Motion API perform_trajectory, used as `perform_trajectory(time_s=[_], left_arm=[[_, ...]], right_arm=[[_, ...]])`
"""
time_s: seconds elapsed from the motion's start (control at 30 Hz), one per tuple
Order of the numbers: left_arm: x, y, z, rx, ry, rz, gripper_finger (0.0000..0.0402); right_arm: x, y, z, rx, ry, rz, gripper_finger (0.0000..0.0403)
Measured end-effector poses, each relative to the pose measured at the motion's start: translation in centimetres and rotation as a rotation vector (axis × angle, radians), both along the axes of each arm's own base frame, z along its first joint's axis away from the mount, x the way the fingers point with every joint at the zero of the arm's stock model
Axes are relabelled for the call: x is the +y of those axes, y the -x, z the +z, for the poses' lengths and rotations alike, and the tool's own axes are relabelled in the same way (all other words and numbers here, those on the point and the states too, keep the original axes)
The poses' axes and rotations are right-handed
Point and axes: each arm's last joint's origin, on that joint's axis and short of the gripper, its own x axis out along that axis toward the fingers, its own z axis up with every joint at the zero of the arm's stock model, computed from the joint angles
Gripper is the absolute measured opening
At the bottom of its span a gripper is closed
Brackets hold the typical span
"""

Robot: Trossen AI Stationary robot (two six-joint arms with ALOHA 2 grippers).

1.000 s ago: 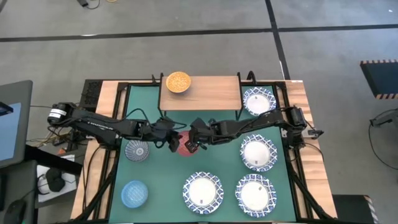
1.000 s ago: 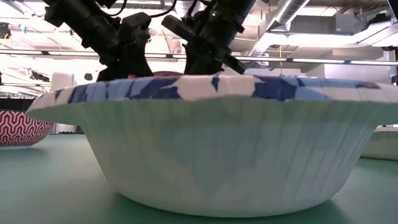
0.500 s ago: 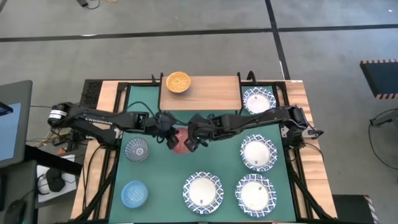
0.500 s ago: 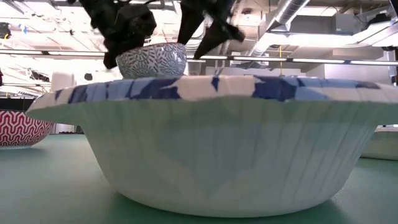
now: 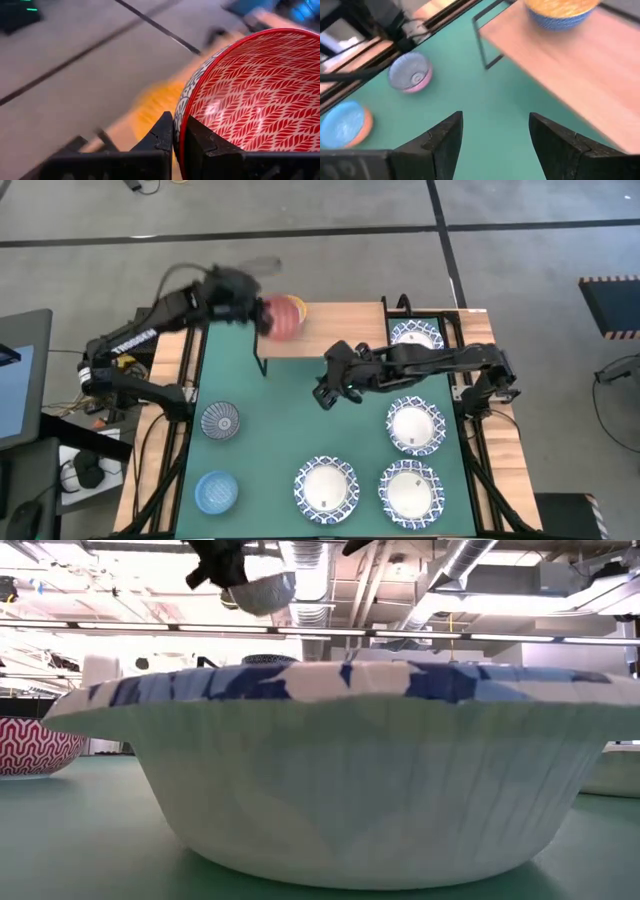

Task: Place and stack bowls onto a shelf
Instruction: Stack the red bowl on top of the yellow bowl on the shelf

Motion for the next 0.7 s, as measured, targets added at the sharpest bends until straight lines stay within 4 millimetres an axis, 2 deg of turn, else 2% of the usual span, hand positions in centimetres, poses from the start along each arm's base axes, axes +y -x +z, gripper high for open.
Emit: perform_trajectory(time_s=[0.07, 0.23, 0.3, 0.6, 0.7], left_arm=[[2.4, 0.2, -0.4, -0.021, 0.020, 0.026, 0.0002], [7.0, -1.4, -3.9, 0.040, 0.222, -0.003, 0.0002], [7.8, -2.0, -4.6, 0.096, 0.279, -0.018, 0.0002], [10.1, -3.9, -4.1, 0.276, 0.310, -0.065, 0.0020], [10.8, -4.5, -4.7, 0.312, 0.332, -0.076, 0.0032]], right_arm=[[-0.2, 0.1, 0.1, -0.003, 0.002, -0.011, 0.0254], [-0.4, 0.1, -0.1, 0.003, -0.014, -0.027, 0.0254], [-0.3, 0.3, -0.2, 0.020, -0.026, -0.041, 0.0254], [-0.4, 1.0, -0.8, 0.089, -0.048, -0.082, 0.0254], [-0.4, 0.9, -0.8, 0.091, -0.048, -0.082, 0.0254]])
